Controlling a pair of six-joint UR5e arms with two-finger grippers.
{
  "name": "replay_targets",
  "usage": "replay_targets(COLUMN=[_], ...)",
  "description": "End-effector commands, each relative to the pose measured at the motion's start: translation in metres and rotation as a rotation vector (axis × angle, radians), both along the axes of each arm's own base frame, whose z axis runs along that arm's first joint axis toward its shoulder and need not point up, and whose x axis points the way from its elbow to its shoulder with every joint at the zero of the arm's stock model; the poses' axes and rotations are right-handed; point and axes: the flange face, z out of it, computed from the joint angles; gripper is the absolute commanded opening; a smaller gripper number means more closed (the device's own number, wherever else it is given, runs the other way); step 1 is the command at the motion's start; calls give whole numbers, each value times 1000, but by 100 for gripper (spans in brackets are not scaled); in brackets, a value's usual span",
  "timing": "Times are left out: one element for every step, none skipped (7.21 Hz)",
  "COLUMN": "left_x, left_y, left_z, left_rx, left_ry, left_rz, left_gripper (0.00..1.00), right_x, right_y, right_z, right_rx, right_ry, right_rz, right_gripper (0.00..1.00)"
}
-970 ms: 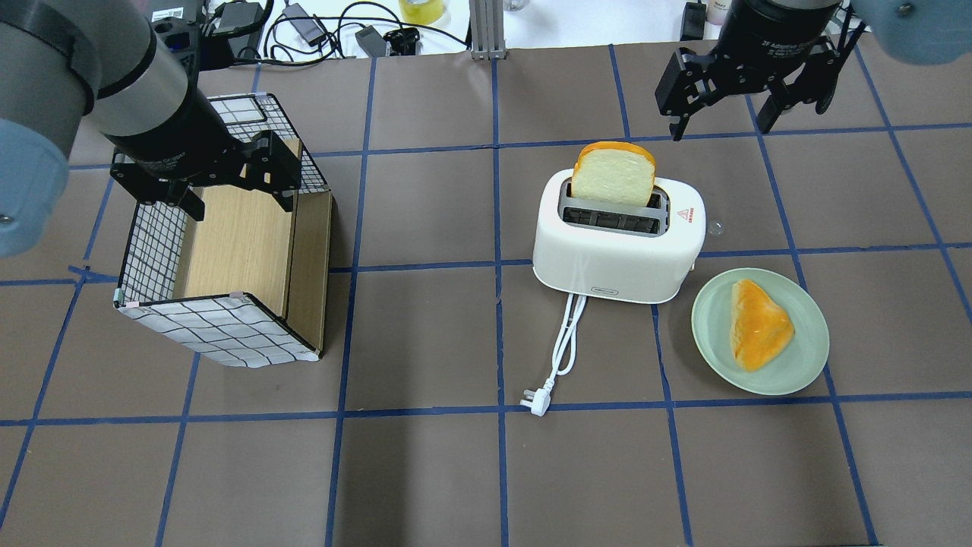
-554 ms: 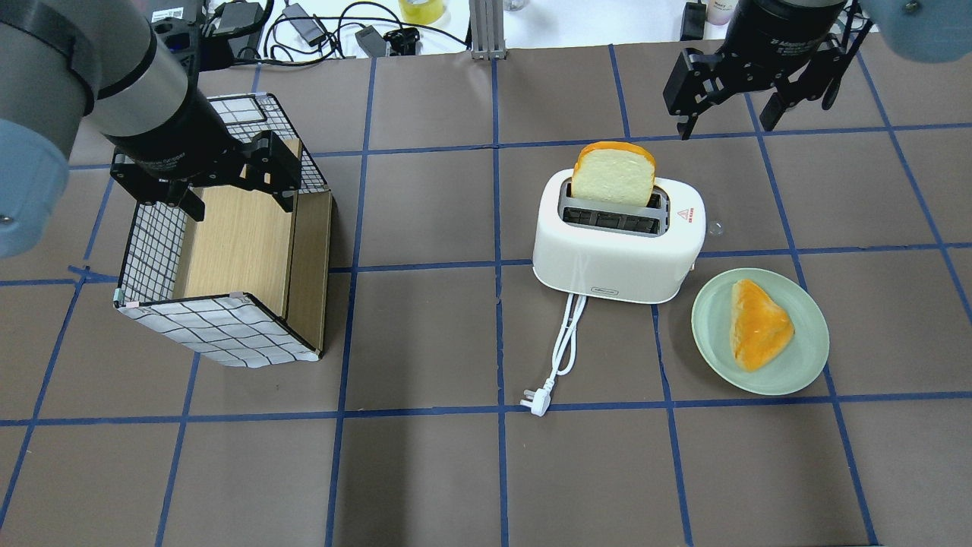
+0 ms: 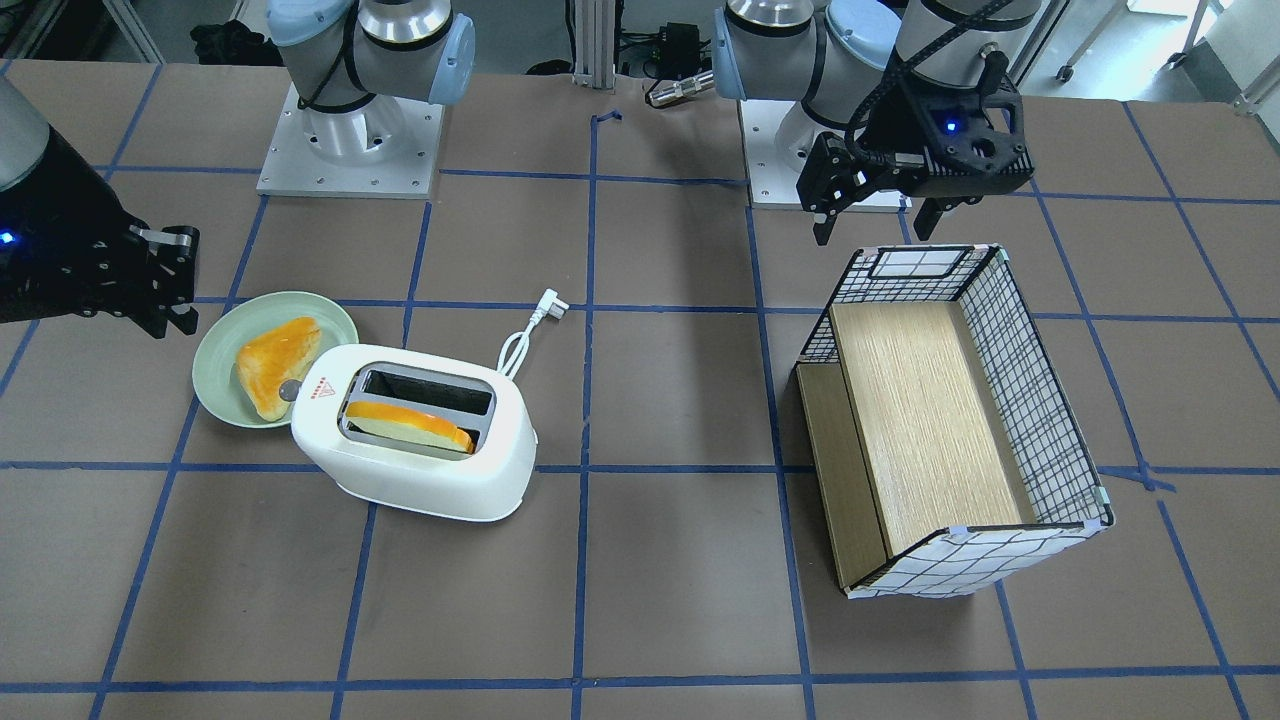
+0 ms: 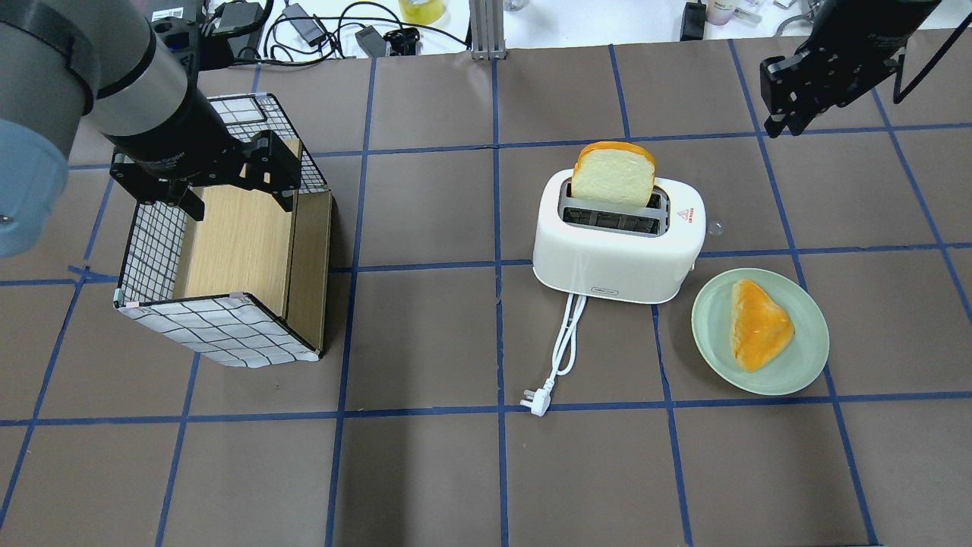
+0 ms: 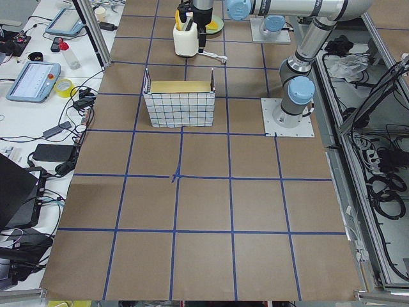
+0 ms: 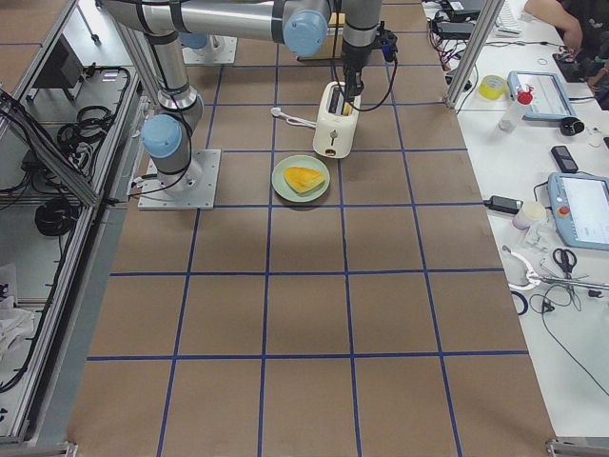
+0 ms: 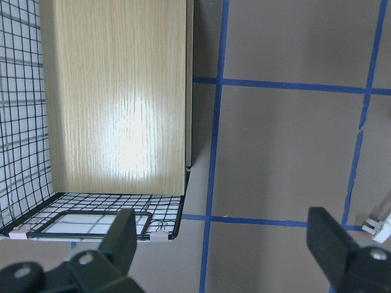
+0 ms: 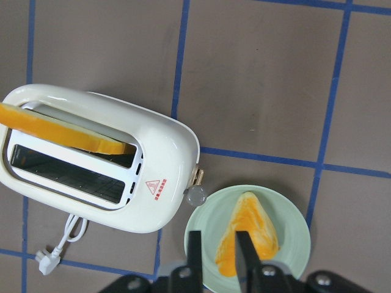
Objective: Press toaster with right arm
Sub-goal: 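Move the right gripper down toward the toaster's side lever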
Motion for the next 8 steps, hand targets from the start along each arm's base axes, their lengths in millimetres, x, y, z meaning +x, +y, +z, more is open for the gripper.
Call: replay_targets(left_x=[0, 0, 0, 0, 0, 0, 0, 0], left_y=[0, 0, 0, 0, 0, 0, 0, 0], left_z=[0, 0, 0, -1, 0, 0, -1, 0], left_rx=[0, 0, 0, 1, 0, 0, 1, 0], left_ry=[0, 0, 0, 0, 0, 0, 0, 0], left_rz=[0, 0, 0, 0, 0, 0, 0, 0], left_gripper=[100, 100, 100, 100, 100, 100, 100, 100], right_x=[-5, -13, -24, -38, -49, -52, -53, -55], right_y=[-9, -9, -5, -5, -4, -2, -1, -2], right_z=[-45, -70, -82, -83, -87, -101, -114, -117], right_rx=[43, 80, 104, 103, 108, 136, 157, 161], right_ry=[-203, -259, -258, -254, -252, -262, -273, -285], right_rz=[-41, -71, -90, -113, -132, -141, -146, -159], right_gripper=[0, 0, 0, 0, 0, 0, 0, 0])
